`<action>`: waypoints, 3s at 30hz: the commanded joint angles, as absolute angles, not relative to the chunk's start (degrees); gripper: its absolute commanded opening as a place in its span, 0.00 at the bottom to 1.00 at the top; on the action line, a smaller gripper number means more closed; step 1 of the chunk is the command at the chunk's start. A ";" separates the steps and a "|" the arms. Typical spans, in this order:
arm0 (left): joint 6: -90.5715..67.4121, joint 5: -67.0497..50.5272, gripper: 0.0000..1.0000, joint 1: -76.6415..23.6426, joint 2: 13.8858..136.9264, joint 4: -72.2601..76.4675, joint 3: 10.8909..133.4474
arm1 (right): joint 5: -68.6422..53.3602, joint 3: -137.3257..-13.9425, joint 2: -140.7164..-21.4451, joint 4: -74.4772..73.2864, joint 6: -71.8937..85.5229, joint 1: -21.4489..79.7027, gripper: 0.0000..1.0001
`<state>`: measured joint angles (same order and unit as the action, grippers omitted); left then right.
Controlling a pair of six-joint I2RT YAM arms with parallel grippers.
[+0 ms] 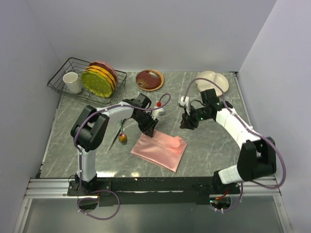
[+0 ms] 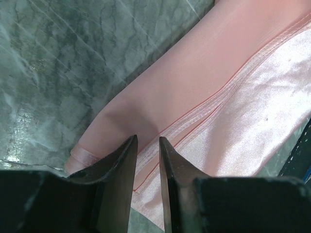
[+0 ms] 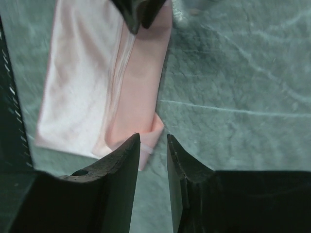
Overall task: Fold the napkin into a case and place the utensils inside
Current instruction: Fold the lower triangle-folded napkin at the center of the board, then smooth out the 2/3-rectangle-folded napkin at the center of the board.
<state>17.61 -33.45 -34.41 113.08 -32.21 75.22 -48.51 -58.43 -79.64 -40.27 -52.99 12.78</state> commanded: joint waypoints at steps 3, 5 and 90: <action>15.73 -32.87 0.31 -34.89 113.20 -32.61 73.30 | -45.63 -59.96 -83.06 -36.92 -21.39 12.57 0.48; 15.12 -33.05 0.31 -34.80 113.03 -32.08 72.95 | -43.78 -58.81 -84.54 -36.04 -19.17 13.18 0.51; 18.80 -28.66 0.37 -31.46 103.01 -12.56 64.34 | -45.79 -108.19 -132.80 -59.50 -32.87 21.62 0.00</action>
<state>14.39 -30.61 -30.17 102.30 -13.13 64.84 -46.00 -104.73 -131.76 -57.98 -31.86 21.52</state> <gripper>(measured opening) 0.394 0.007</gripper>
